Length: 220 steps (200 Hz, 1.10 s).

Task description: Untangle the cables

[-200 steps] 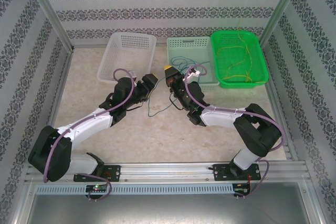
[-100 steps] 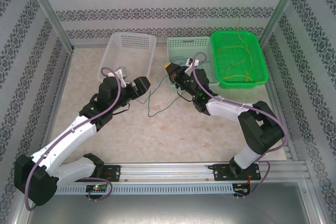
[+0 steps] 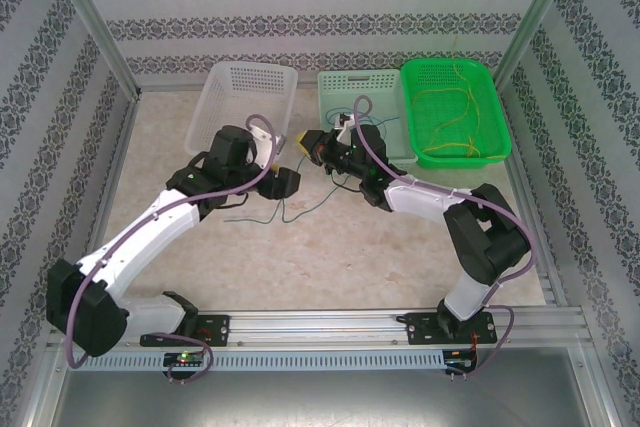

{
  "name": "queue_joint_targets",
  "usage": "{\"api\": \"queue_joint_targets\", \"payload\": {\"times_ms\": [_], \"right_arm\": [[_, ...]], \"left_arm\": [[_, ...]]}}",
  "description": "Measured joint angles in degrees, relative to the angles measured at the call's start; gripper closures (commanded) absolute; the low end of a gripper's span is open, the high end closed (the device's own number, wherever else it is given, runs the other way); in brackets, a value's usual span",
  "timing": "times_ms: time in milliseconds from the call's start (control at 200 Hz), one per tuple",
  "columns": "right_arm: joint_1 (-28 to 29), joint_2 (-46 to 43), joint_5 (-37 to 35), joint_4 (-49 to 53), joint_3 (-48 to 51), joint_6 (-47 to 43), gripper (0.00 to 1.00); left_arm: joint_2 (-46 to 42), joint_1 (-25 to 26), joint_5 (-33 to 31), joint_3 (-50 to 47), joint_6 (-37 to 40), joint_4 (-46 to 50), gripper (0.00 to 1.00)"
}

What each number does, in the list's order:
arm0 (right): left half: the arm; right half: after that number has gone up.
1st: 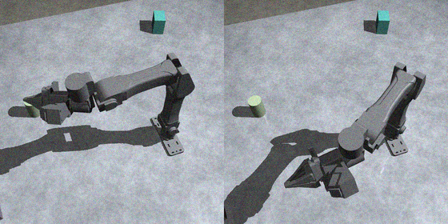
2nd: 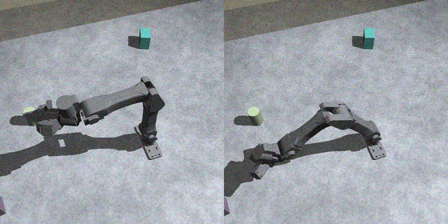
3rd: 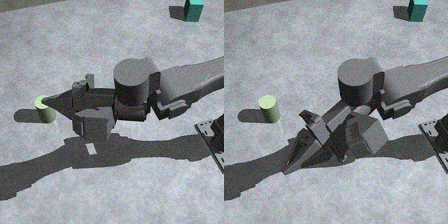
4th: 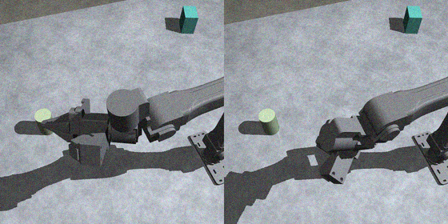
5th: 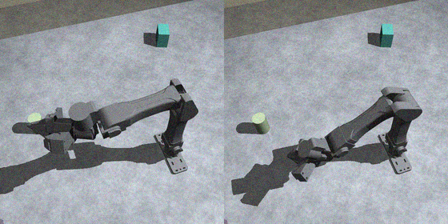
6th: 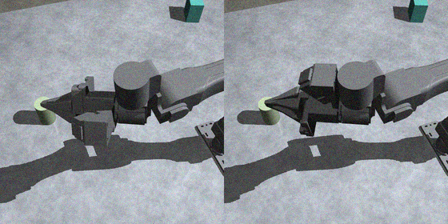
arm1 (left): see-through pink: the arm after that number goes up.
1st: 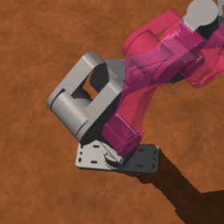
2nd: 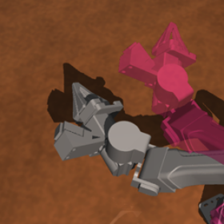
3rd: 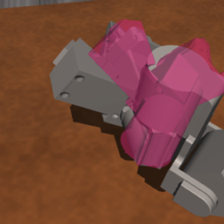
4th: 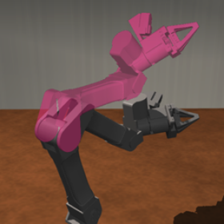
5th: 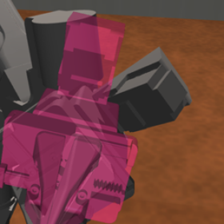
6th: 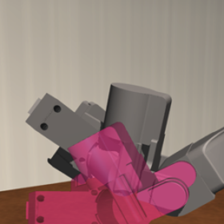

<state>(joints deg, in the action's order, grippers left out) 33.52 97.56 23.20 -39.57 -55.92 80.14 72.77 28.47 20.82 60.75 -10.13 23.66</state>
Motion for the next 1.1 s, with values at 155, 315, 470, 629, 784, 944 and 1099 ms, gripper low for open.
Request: {"api": "queue_joint_targets", "payload": {"times_ms": [155,315,470,629,784,944,1099], "right_arm": [[0.4,0.0,0.5,1.2,-1.2,-0.4,1.00],[0.8,0.0,1.0,1.4,-2.6,-0.4,1.00],[0.7,0.0,1.7,1.6,-3.0,-0.9,0.86],[0.5,0.0,2.2,1.7,-2.9,-1.5,0.32],[0.2,-0.3,3.2,1.7,-2.8,-4.5,0.15],[-0.8,-3.4,3.3,2.6,-0.9,-7.4,0.12],[-2.9,-8.7,2.8,4.8,3.7,-10.2,0.15]], "left_arm": [[3.9,1.1,2.3,0.0,1.2,0.5,0.45],[5.8,1.6,2.7,0.4,1.6,0.7,0.88],[5.8,1.6,0.5,0.8,1.4,0.9,1.00],[3.6,1.2,-4.3,0.9,1.3,1.2,1.00],[2.4,-2.0,-7.6,4.9,1.0,1.6,1.00],[6.0,-6.9,-9.1,14.6,2.1,3.7,1.00],[17.5,-12.3,-6.7,29.5,4.2,7.1,1.00]]}}
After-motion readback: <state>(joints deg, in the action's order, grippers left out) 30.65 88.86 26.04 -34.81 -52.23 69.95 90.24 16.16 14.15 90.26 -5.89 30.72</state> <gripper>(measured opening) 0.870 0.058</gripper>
